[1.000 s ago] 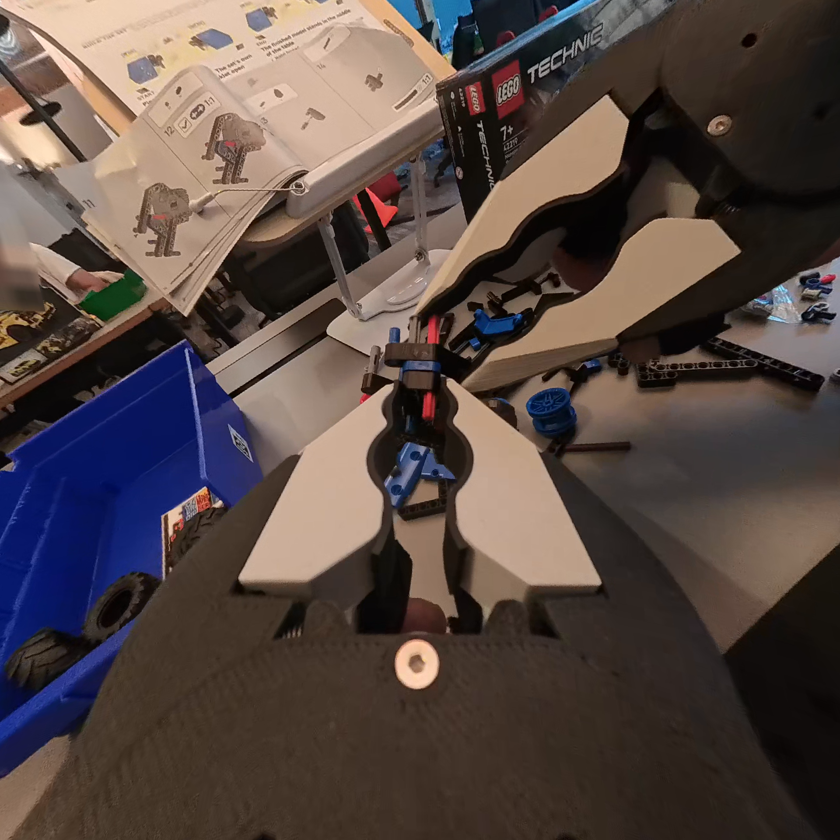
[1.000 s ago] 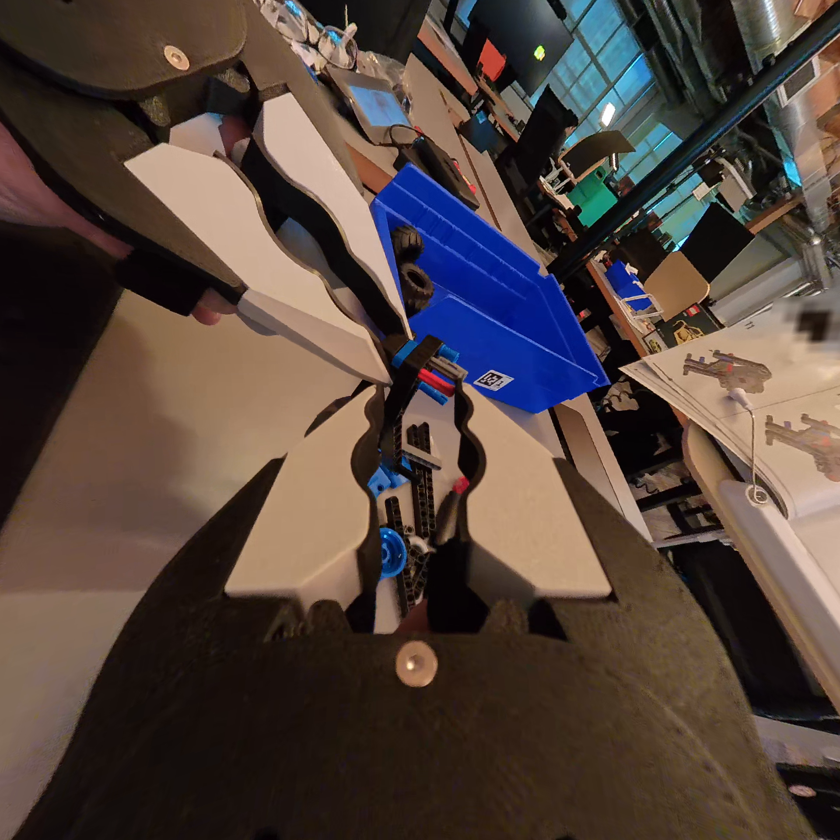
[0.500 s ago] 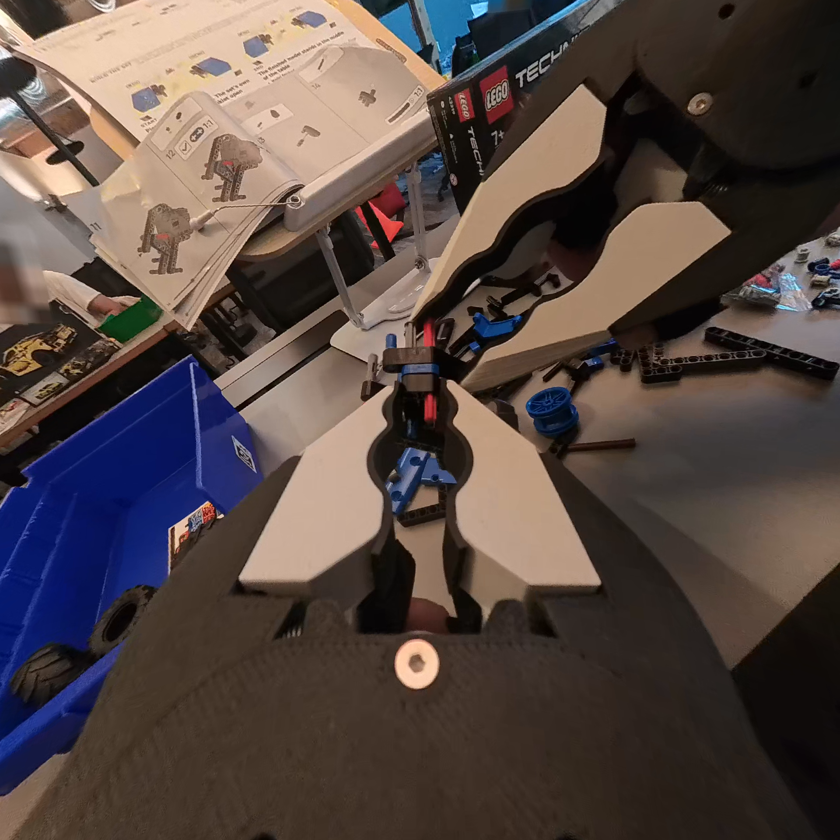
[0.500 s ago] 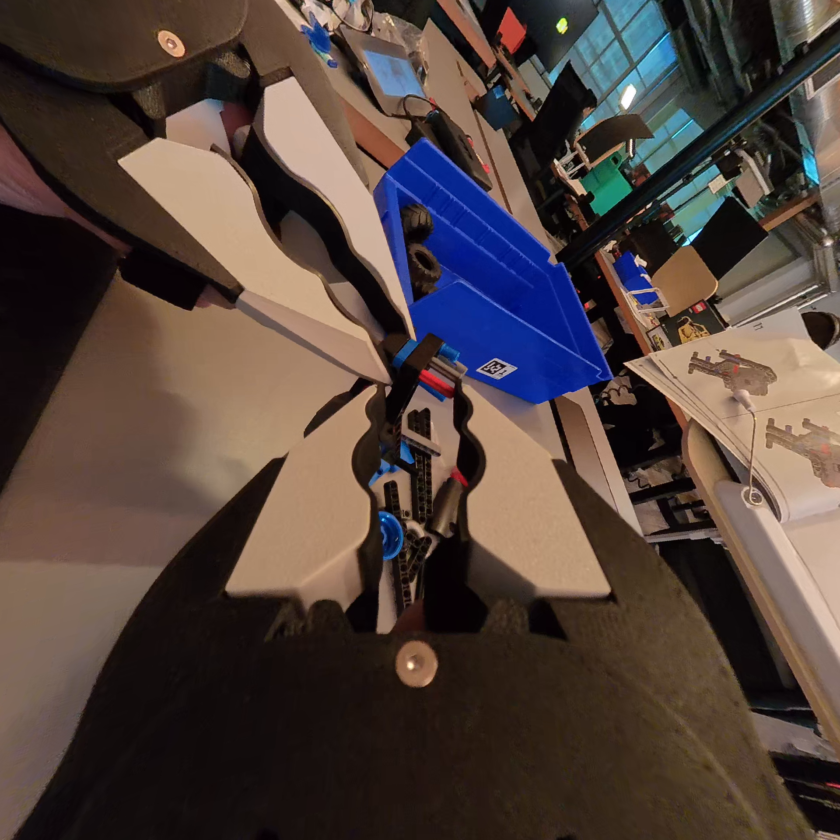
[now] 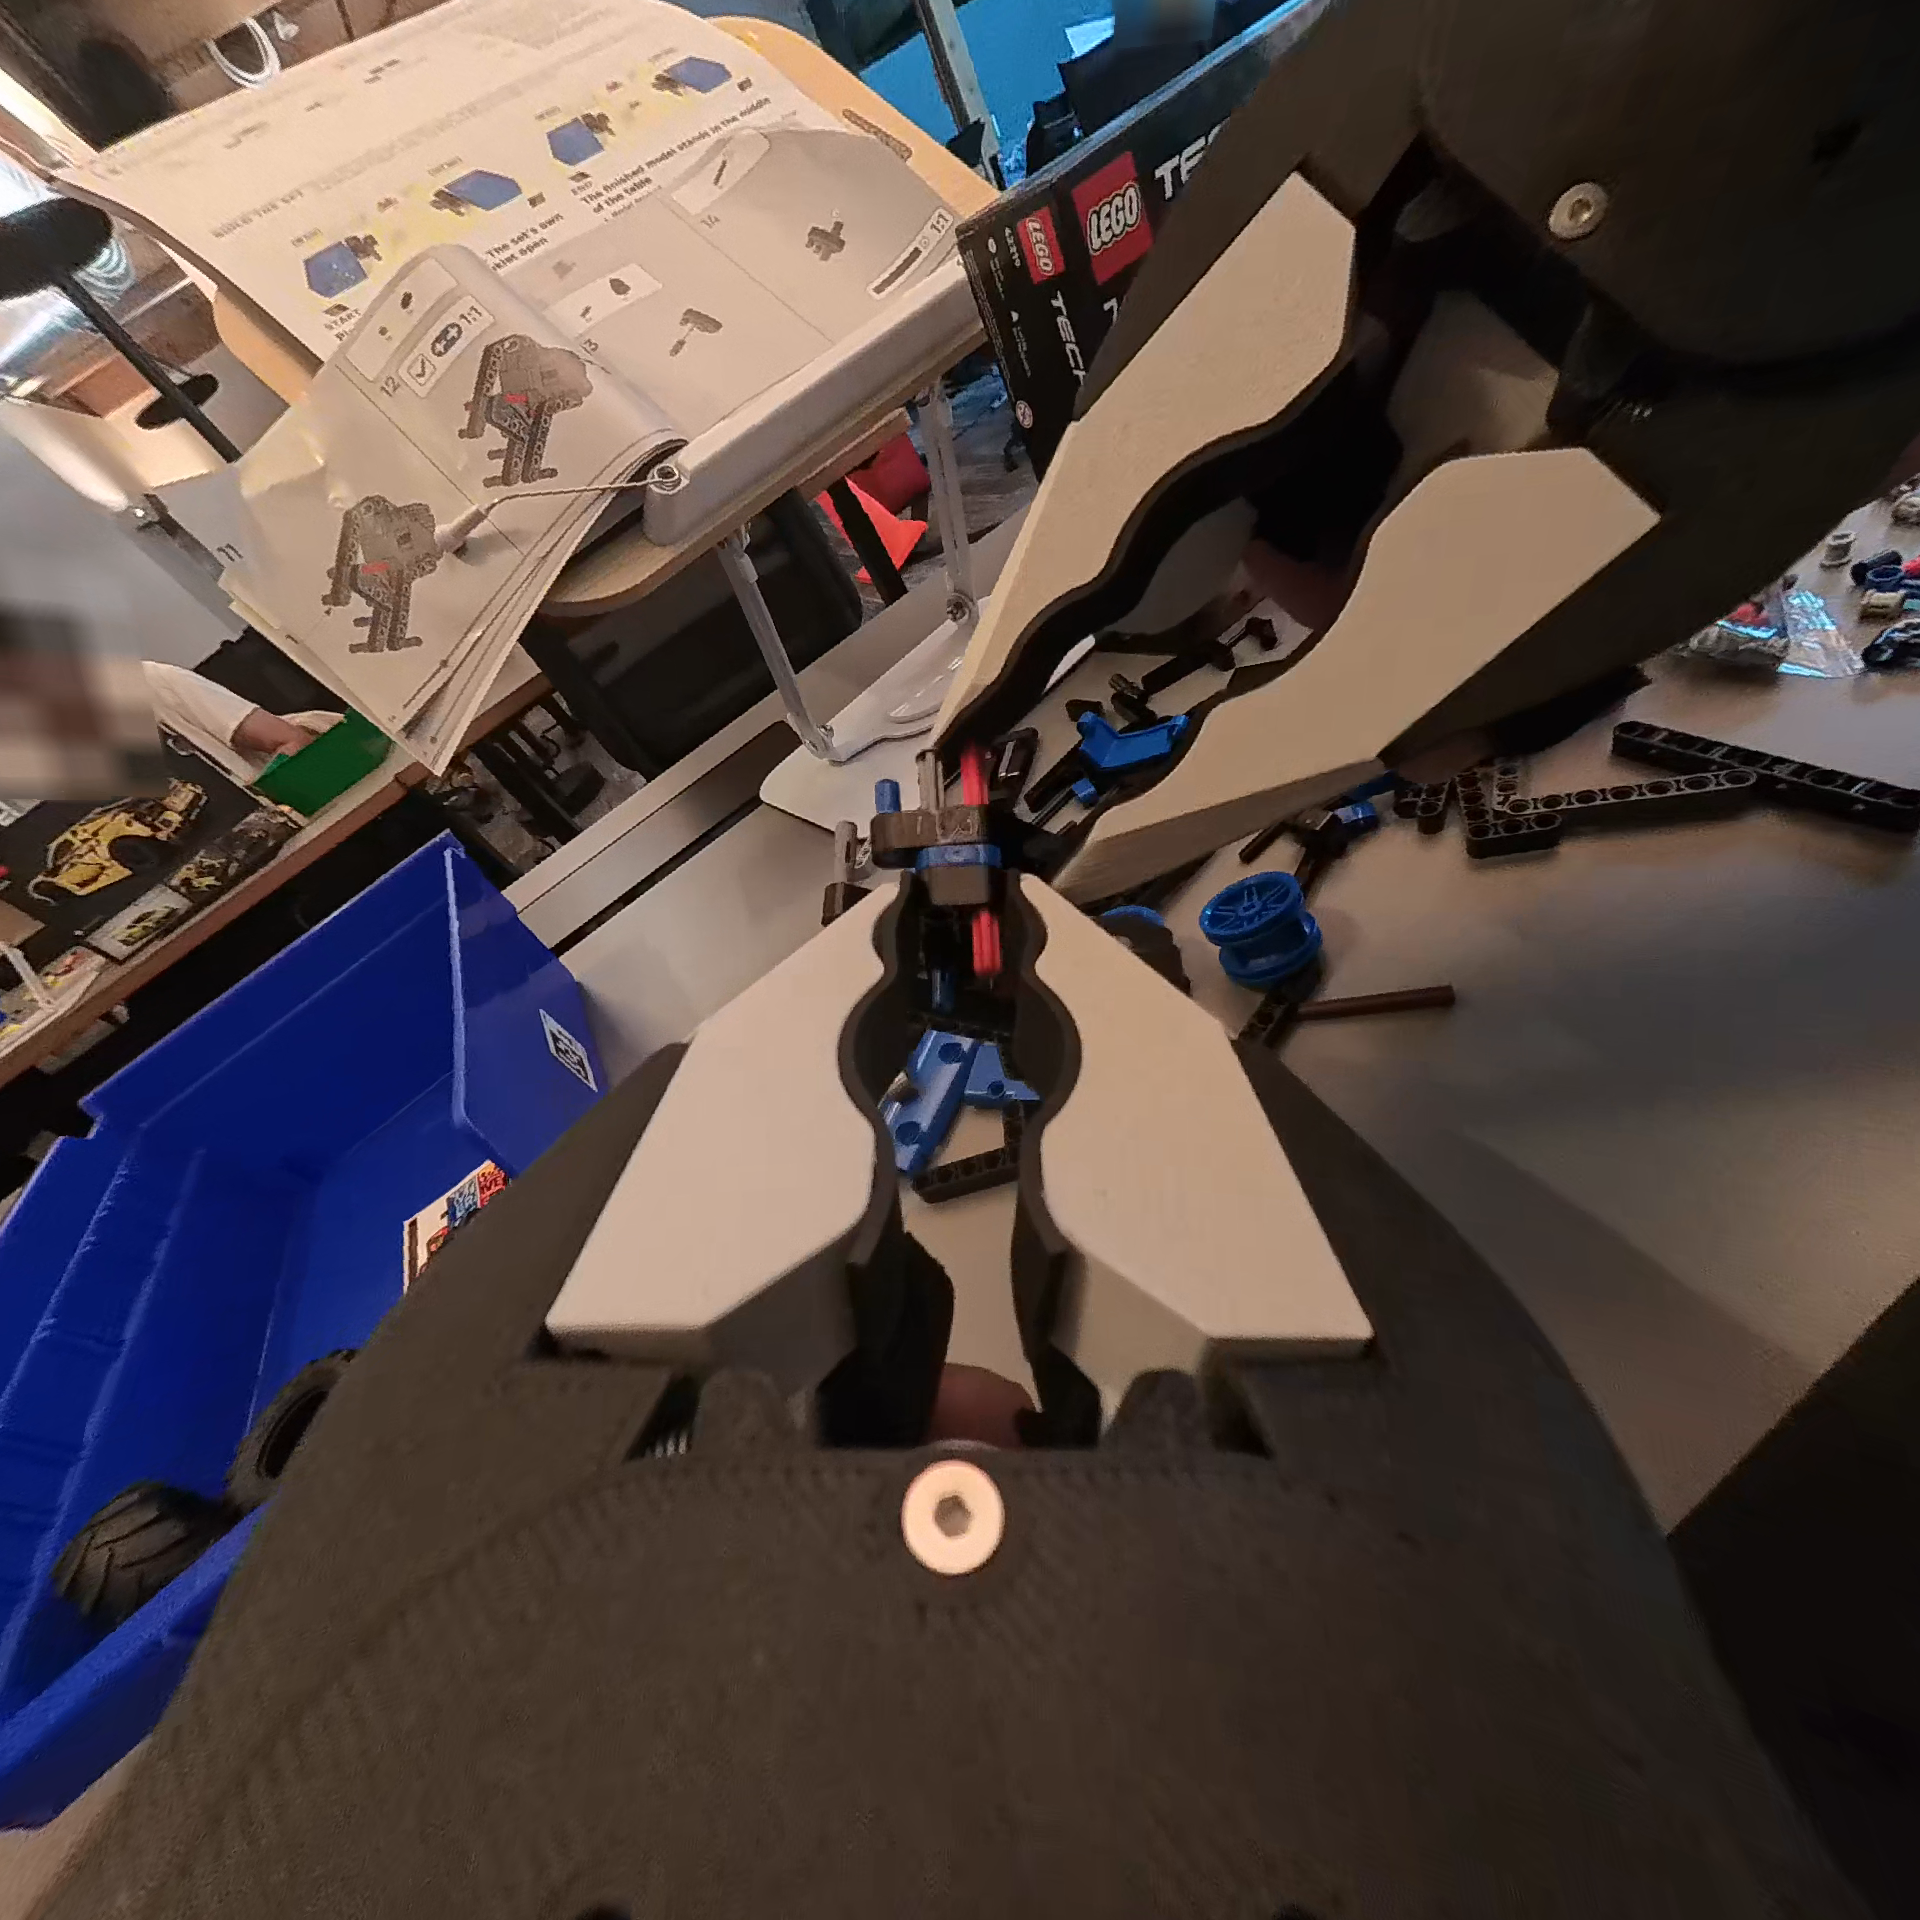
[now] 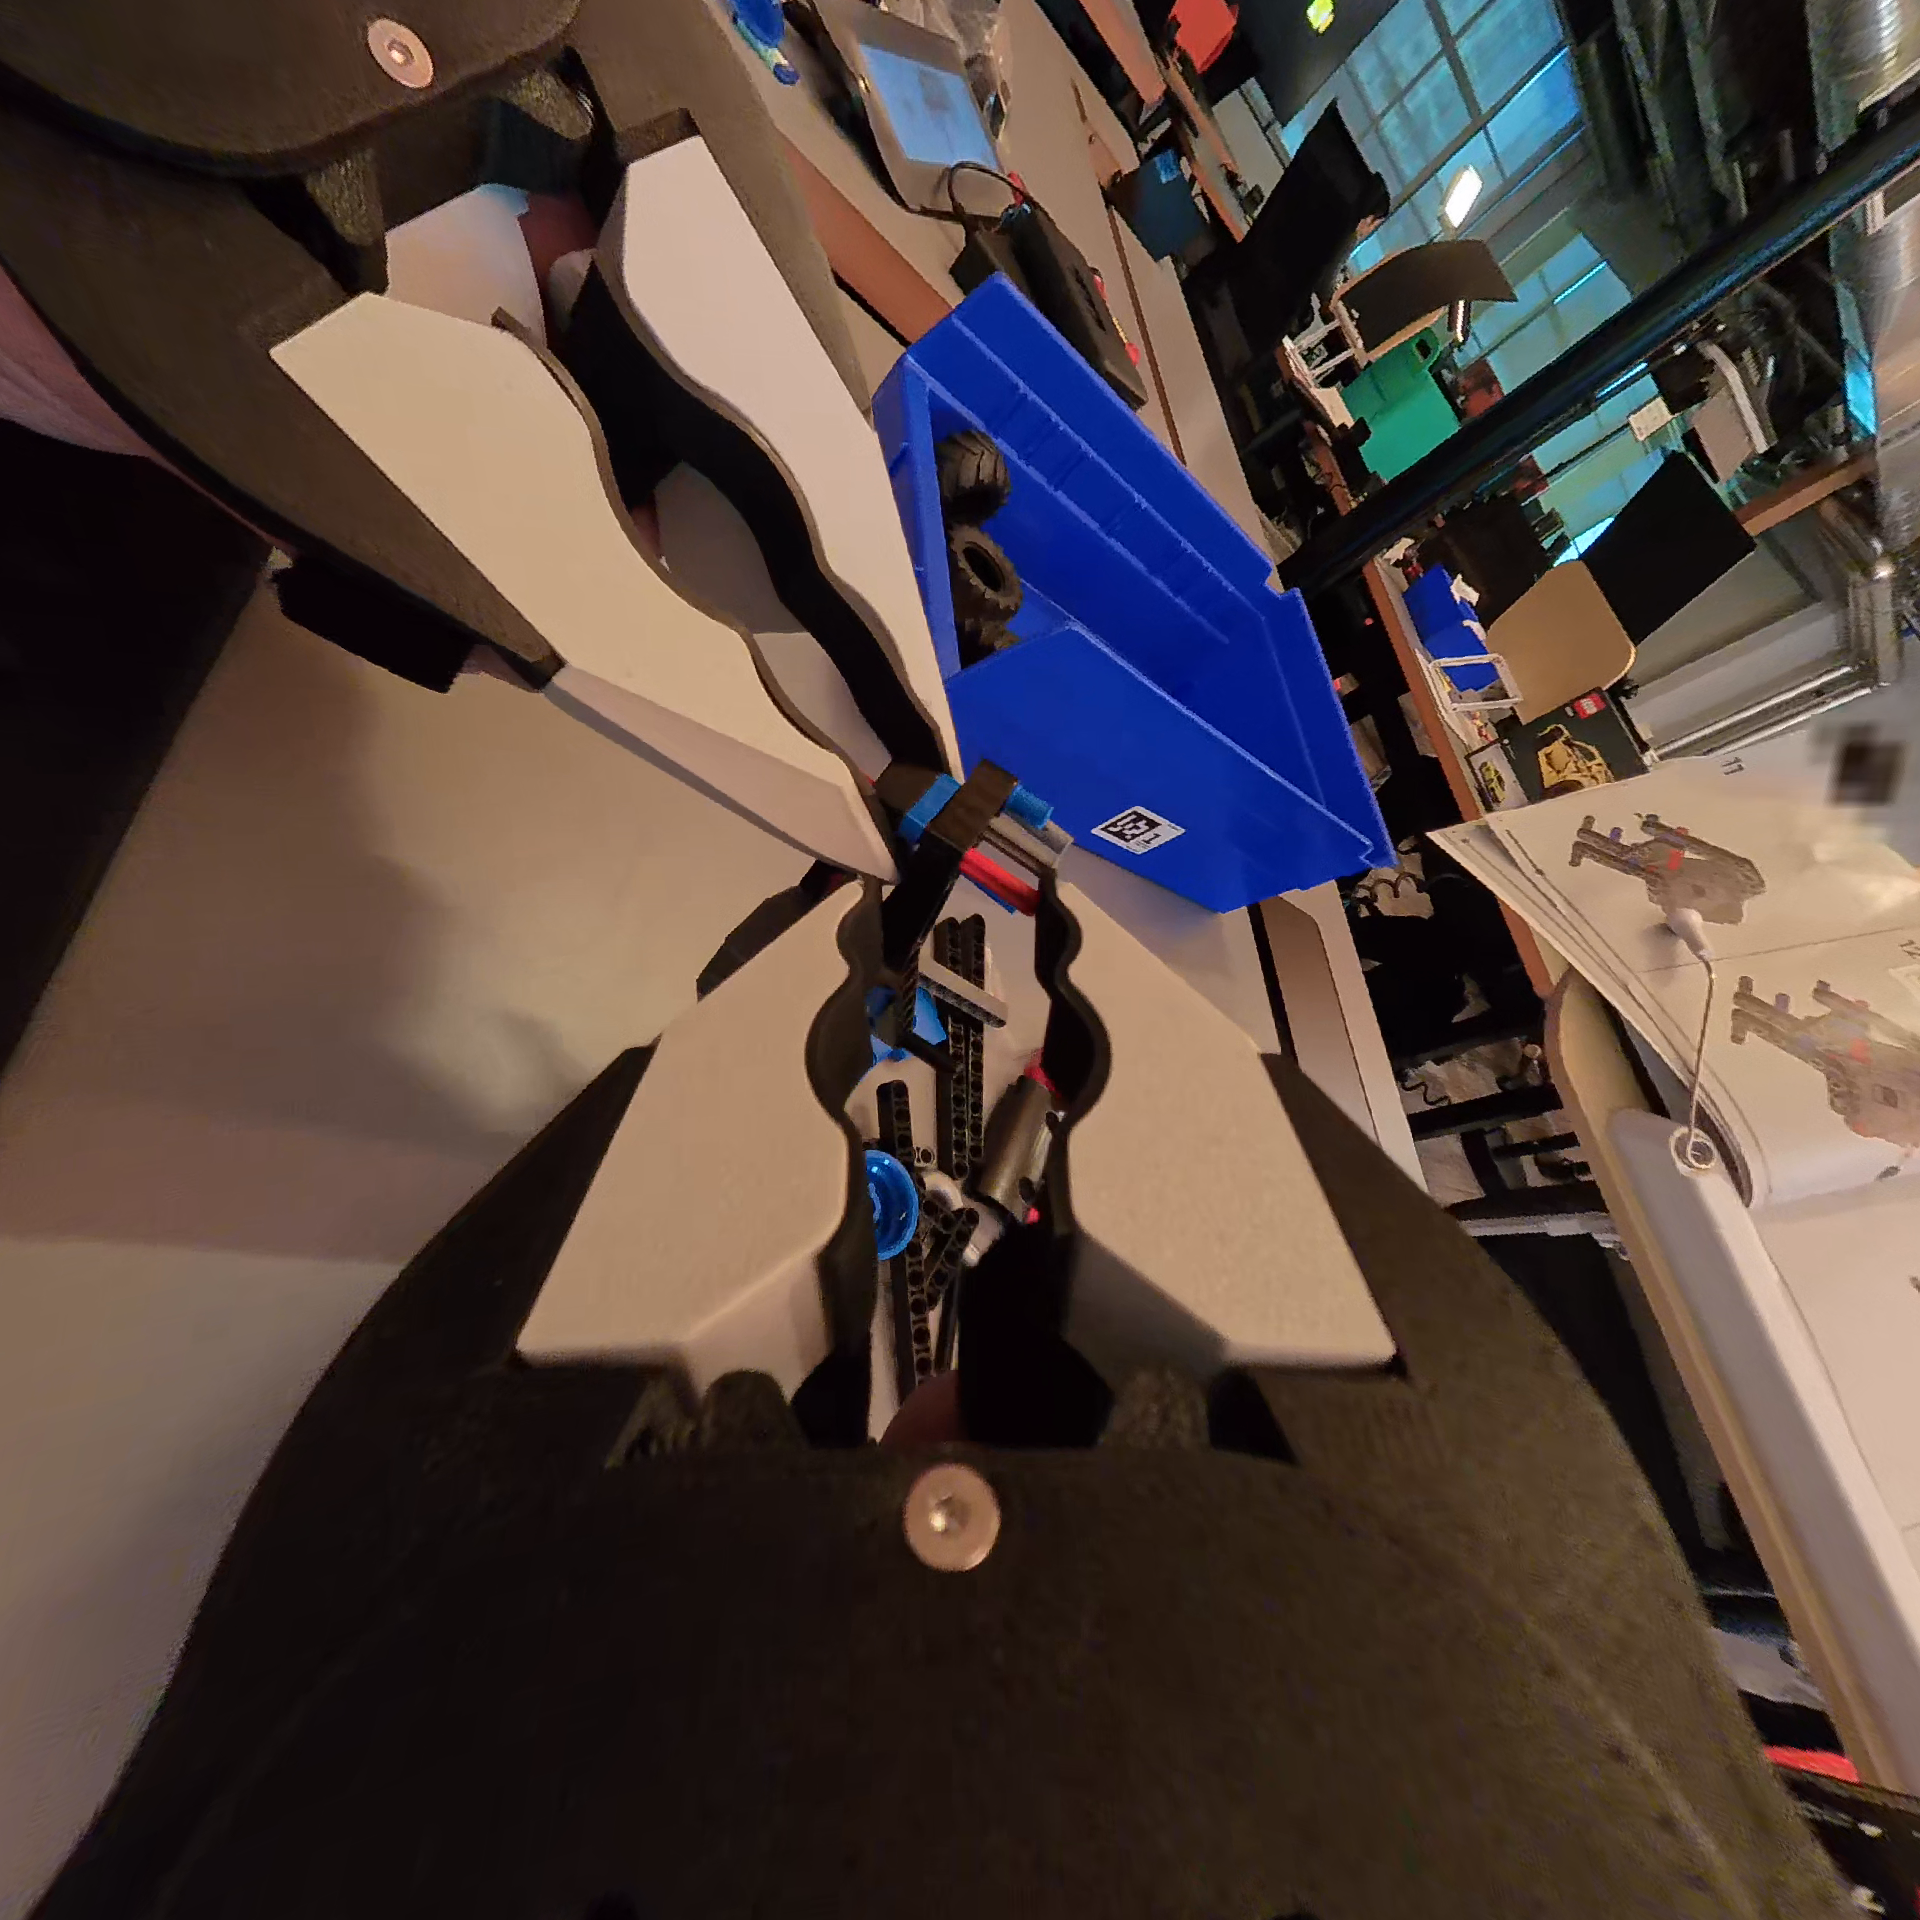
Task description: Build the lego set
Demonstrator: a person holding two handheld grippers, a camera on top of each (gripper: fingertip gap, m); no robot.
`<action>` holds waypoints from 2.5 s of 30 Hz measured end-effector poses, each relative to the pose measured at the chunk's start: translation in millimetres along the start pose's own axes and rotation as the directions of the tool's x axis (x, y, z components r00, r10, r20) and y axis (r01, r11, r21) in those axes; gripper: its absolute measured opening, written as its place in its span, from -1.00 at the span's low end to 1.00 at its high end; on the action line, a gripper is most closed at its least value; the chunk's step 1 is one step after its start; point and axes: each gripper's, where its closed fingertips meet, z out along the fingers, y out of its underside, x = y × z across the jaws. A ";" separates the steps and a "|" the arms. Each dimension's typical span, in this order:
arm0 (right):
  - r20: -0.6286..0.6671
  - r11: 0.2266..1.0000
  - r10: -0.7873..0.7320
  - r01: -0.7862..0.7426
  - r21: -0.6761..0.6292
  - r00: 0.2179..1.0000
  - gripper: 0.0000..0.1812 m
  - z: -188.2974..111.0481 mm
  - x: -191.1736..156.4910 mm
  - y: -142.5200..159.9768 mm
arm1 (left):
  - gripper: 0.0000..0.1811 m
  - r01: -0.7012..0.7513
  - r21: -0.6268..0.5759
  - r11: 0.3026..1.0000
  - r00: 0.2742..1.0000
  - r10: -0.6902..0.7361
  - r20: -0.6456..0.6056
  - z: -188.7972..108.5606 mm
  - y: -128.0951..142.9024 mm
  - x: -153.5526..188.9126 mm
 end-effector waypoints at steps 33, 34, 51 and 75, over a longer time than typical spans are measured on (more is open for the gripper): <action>0.016 0.999 0.038 -0.038 -0.012 0.999 -0.69 0.9 3.4 1.5 | -0.86 -0.093 0.002 0.996 0.995 0.093 0.032 3.4 1.6 -2.3; 0.014 1.000 0.027 -0.026 -0.013 1.000 -0.69 0.8 3.2 1.8 | -0.86 -0.091 0.003 0.996 0.995 0.091 0.032 3.7 1.6 -2.1; 0.003 0.996 -0.090 0.090 0.028 0.996 -0.93 -8.5 -1.0 -21.9 | -0.86 -0.080 -0.008 0.997 0.996 0.081 0.043 10.7 3.7 -6.5; 0.465 0.867 0.482 -0.481 -0.129 0.743 -0.62 11.1 -51.4 23.0 | -0.68 0.001 -0.022 1.000 0.964 -0.006 -0.265 -7.8 19.2 18.5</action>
